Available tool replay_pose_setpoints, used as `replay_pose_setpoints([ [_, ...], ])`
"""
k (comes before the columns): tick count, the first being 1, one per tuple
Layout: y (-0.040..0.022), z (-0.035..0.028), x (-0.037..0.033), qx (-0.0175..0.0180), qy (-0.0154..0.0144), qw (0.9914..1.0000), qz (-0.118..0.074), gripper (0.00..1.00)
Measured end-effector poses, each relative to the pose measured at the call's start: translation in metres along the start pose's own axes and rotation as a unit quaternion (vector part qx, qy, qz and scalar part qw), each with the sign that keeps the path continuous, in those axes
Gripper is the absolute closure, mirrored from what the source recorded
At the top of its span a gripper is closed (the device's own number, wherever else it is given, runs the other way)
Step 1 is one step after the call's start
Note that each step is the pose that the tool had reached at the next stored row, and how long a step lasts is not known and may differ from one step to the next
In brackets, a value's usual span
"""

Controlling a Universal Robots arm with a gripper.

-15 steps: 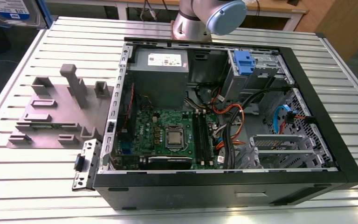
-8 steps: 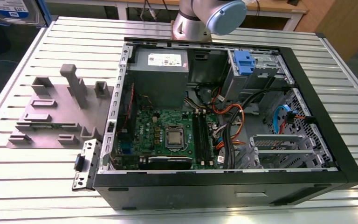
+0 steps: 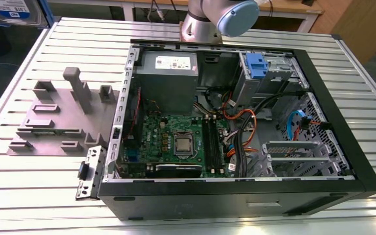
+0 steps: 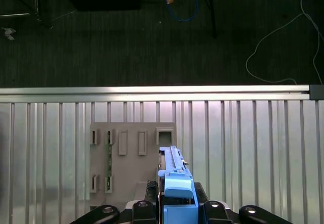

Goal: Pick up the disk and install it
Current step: 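Pick up the disk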

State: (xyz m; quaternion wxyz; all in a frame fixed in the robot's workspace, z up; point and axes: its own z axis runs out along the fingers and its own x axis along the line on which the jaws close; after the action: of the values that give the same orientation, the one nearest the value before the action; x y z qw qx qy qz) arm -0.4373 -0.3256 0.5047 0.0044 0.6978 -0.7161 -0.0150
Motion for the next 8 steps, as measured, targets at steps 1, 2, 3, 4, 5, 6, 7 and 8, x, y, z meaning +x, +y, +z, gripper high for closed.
replay_pose_setpoints([
  [1,-0.0002,0.0000,0.0000,0.0001,0.0000,1.00000,0.000,0.64],
  [2,-0.0003,0.0000,0.0000,0.0000,0.0000,1.00000,0.000,0.64],
  [3,-0.0005,-0.0001,0.0004,-0.0001,0.0001,1.00000,0.000,0.64],
  [4,-0.0006,-0.0002,0.0010,-0.0002,0.0001,1.00000,0.000,0.64],
  [5,-0.0006,-0.0001,0.0018,-0.0001,0.0001,1.00000,0.000,0.64],
  [6,-0.0006,-0.0001,0.0028,-0.0001,0.0002,1.00000,0.000,0.64],
  [7,-0.0007,-0.0001,0.0039,-0.0001,0.0002,1.00000,0.000,0.64],
  [8,-0.0008,-0.0001,0.0052,-0.0001,0.0004,1.00000,0.000,0.64],
])
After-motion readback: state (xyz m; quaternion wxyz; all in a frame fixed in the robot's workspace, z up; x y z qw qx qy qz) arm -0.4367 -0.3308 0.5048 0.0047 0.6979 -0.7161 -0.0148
